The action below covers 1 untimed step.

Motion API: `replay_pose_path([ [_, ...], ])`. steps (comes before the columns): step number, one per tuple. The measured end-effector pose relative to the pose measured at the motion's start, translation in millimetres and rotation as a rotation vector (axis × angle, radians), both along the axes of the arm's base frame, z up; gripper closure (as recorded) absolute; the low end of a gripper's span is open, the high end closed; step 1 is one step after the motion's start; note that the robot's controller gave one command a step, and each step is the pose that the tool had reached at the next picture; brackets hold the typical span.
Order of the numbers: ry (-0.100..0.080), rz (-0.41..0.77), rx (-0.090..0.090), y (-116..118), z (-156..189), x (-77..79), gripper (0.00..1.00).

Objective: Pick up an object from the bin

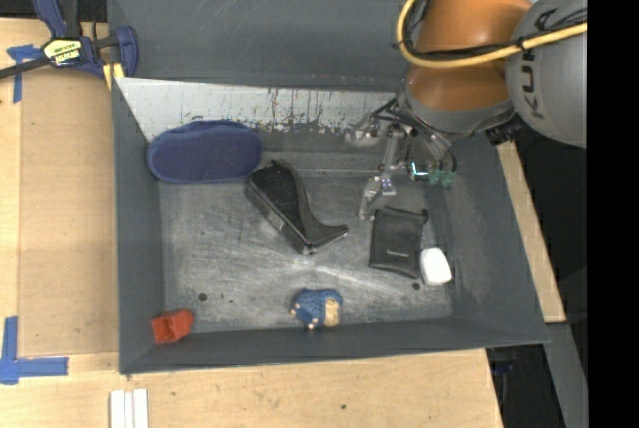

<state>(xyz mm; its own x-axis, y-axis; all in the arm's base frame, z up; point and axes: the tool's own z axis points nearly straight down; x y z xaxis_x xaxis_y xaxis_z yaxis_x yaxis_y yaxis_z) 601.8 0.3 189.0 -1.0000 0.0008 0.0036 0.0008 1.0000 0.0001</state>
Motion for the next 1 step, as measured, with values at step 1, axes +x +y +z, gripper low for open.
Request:
replay_pose_path([
  [1,-0.014,0.125,0.000,1.1,-117.2,-42.1,0.00],
])
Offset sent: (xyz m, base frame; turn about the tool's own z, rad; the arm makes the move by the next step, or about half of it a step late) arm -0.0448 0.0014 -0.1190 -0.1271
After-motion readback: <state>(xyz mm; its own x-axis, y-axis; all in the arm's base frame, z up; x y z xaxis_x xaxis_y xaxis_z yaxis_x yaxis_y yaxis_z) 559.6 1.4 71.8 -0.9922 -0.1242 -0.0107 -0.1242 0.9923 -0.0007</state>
